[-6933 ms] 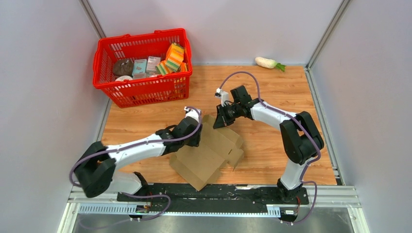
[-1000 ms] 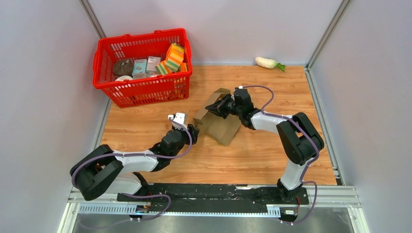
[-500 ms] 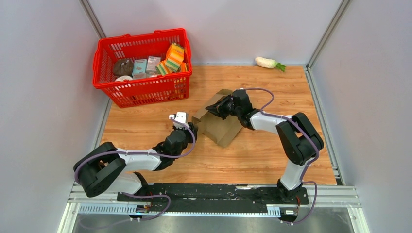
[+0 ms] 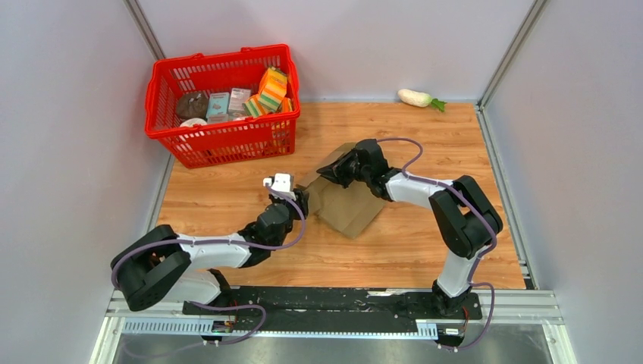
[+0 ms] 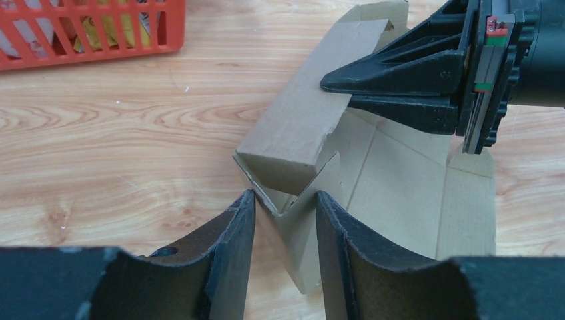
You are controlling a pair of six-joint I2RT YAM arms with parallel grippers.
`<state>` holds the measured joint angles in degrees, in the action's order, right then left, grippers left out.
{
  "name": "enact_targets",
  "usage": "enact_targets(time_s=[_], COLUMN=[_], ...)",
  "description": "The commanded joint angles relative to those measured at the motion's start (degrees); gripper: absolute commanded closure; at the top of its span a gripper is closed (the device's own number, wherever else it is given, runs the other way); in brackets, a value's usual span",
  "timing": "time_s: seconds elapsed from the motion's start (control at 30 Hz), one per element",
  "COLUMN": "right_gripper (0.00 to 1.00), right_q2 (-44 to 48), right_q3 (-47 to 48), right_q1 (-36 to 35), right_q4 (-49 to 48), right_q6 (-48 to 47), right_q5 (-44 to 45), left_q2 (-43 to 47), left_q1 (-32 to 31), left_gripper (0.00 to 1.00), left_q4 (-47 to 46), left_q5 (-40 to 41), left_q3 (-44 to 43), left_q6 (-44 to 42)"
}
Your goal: Fold the paper box
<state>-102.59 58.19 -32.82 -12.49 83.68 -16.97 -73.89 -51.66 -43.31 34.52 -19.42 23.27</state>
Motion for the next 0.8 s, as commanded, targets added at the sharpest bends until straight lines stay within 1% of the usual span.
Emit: enact_targets(time_s=[0.0, 0.1, 0.17, 0.3, 0.47, 0.53, 0.6, 0.67, 0.73, 0.77], right_gripper=[1.00, 1.00, 1.00, 1.00, 1.00, 1.00, 1.00, 1.00, 1.00, 1.00], right_q2=[0.3, 1.2, 2.5, 3.3, 4.1, 5.1, 5.8, 7.1, 8.3, 8.5], right_q3=[-0.7, -3.0, -4.7, -7.9, -12.9, -14.0, -13.3, -11.7, -10.7, -9.9], right_q1=[-0.6, -0.7, -0.7, -0.7, -0.8, -0.8, -0.7, -0.8, -0.7, -0.7], right_q4=[0.8, -1.2, -4.2, -5.9, -15.2, -16.7, -16.4, -13.8, -11.8, -11.2], right_q6=[3.1, 3.9, 3.6, 0.6, -0.4, -0.8, -2.7, -3.5, -4.3, -4.3], right_q5=[0.1, 0.8, 2.0, 2.4, 2.8, 3.3, 2.8, 3.3, 3.7, 4.1], left_q2=[-2.5, -4.6, -5.1, -4.9, -6.0, -6.3, -5.8, -4.2, -1.2, 0.0], left_q1=[0.2, 0.0, -0.2, -0.6, -2.4, -3.8, -4.2, -4.2, -4.2, -4.2], left_gripper=[0.53, 0.53, 0.54, 0.53, 0.50, 0.50, 0.49, 0.49, 0.45, 0.45], left_q4=[-2.0, -2.4, -2.6, -2.7, -3.8, -4.0, -4.3, -4.3, -3.2, -1.0], left_q5=[-2.3, -2.7, -2.9, -2.9, -3.7, -3.4, -3.4, -3.0, -2.3, -2.4], left_q3=[-3.6, -3.8, -3.7, -2.1, -1.5, -1.4, -0.6, 0.2, 0.9, 0.8], left_q6=[0.2, 1.2, 1.3, 1.9, 2.7, 3.2, 4.3, 5.3, 5.5, 4.8])
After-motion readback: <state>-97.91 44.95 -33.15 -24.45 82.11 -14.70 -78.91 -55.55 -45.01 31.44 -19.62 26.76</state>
